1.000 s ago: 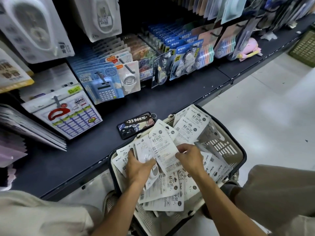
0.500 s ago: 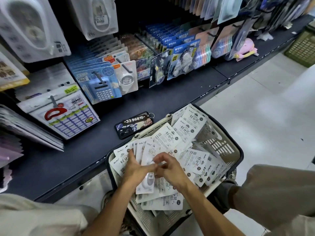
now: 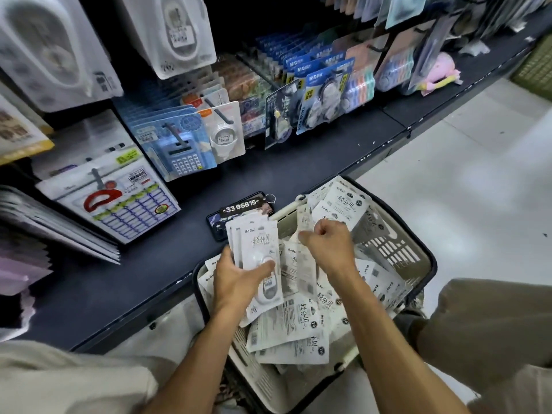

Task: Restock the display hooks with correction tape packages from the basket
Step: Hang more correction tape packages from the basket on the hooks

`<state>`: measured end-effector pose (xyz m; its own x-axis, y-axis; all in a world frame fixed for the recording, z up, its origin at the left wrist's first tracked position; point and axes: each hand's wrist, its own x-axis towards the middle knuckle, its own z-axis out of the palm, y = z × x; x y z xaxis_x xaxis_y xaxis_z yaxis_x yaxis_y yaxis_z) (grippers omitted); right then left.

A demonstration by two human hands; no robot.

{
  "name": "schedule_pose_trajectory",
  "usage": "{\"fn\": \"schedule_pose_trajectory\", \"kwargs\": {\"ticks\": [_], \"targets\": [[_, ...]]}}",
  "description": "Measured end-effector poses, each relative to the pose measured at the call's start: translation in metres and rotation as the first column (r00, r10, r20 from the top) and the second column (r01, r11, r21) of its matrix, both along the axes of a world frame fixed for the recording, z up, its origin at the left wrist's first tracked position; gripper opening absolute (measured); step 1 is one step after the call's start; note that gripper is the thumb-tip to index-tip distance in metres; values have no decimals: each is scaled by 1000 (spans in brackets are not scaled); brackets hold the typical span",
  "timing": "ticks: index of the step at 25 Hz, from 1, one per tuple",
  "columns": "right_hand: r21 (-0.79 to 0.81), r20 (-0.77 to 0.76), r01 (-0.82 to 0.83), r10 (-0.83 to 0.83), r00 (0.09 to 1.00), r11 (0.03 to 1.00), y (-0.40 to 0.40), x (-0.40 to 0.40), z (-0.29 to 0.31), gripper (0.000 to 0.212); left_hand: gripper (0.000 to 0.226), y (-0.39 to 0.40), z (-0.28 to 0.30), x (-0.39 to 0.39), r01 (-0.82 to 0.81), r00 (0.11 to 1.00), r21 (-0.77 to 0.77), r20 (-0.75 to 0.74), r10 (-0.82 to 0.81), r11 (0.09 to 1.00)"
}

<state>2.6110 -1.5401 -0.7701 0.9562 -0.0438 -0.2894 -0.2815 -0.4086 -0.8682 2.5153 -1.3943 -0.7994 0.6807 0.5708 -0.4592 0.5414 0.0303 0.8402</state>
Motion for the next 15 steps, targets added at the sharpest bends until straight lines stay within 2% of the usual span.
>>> {"fn": "schedule_pose_trajectory", "kwargs": {"ticks": [1, 3, 5, 6, 8, 9, 11, 12, 14, 15], "targets": [[41, -110, -86, 90, 990, 995, -5, -4, 8, 30, 54, -4, 0, 3, 72, 997, -38, -23, -73, 997], [185, -334, -206, 258, 907, 961, -8, -23, 9, 28, 56, -17, -5, 5, 204, 974, -140, -72, -215, 969], [301, -330, -224, 321, 888, 927, -11, -42, -3, 13, 68, -24, -12, -1, 217, 967, -262, -73, -243, 941], [311, -306, -230, 326, 894, 922, -16, -49, -9, 13, 78, -25, -17, -5, 180, 974, -328, -72, -214, 927], [262, -356, -223, 309, 882, 939, -29, -57, -24, 46, 87, -22, -22, -12, 129, 979, -465, -80, -187, 876], [215, -402, -208, 280, 872, 954, -31, -60, -29, 54, 88, -19, -26, -14, 117, 981, -526, -72, -181, 843], [156, -446, -141, 197, 873, 978, -25, -70, -40, 54, 88, -19, -32, -14, 147, 978, -614, -25, -205, 775], [105, -436, -103, 138, 889, 989, -18, -76, -47, 52, 94, -23, -30, -14, 174, 973, -601, -18, -231, 780], [-1, -375, -16, 15, 927, 1000, -6, -84, -52, 50, 114, -31, -25, -12, 231, 957, -465, -51, -287, 855], [24, -363, 38, -26, 932, 999, -3, -82, -49, 52, 114, -32, -22, -8, 238, 958, -396, -55, -282, 887]]}}
